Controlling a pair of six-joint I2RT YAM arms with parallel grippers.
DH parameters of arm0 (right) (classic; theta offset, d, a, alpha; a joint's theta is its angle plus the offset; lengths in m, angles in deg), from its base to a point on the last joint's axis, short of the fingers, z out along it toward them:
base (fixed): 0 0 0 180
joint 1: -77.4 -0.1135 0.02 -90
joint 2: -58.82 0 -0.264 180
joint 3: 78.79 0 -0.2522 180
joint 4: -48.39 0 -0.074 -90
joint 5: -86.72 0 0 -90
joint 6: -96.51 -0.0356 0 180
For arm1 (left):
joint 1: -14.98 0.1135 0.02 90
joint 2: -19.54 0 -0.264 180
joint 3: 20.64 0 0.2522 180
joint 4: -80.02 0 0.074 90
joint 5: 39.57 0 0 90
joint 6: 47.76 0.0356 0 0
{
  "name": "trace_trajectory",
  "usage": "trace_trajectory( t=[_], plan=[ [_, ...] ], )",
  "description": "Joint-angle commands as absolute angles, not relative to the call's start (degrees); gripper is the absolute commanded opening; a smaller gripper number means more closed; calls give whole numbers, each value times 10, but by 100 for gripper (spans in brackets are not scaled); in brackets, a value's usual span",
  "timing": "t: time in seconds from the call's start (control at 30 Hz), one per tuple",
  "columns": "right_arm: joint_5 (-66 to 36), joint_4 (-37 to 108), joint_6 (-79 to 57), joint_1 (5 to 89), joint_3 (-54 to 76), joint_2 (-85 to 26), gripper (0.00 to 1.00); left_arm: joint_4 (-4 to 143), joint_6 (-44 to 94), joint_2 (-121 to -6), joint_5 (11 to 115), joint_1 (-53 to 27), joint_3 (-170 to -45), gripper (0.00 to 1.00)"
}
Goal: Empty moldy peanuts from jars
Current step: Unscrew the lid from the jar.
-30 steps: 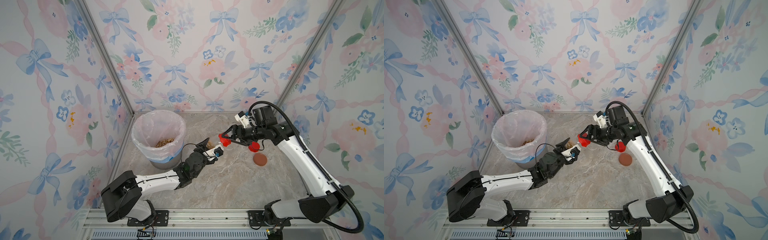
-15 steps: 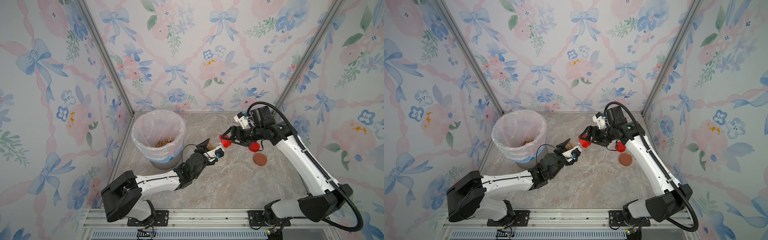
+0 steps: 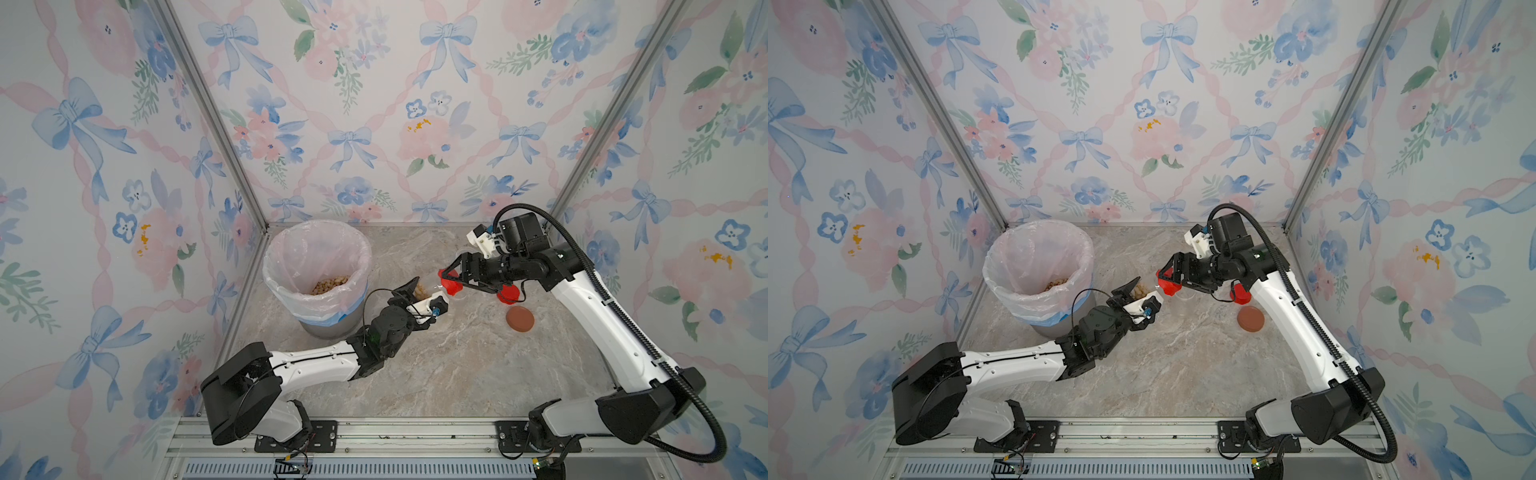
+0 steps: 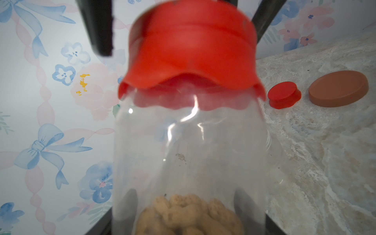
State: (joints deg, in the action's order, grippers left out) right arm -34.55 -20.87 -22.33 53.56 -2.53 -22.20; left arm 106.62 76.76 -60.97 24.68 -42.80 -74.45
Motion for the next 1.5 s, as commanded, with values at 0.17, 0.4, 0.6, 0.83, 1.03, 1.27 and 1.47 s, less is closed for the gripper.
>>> trace_trajectory(
  t=[0.17,0.4,0.6,0.83,1.03,1.27,1.47],
  plan=[
    [-360,-200,-208,521,-14,-228,65,1078,765,-584,250,-430,-753,27],
    [-425,-172,-64,516,-1,-213,44,1074,681,-522,376,-420,-713,26],
    [-472,-190,123,512,-21,-231,43,1071,611,-457,517,-408,-690,26],
    [-480,-307,272,487,-130,-292,44,1046,613,-428,517,-405,-684,26],
    [-463,-383,321,488,-205,-350,46,1029,617,-419,501,-403,-686,26],
    [-463,-371,310,492,-204,-345,60,1021,626,-423,485,-401,-684,25],
    [-484,-269,247,528,-137,-284,90,1021,628,-425,478,-396,-683,25]
  ],
)
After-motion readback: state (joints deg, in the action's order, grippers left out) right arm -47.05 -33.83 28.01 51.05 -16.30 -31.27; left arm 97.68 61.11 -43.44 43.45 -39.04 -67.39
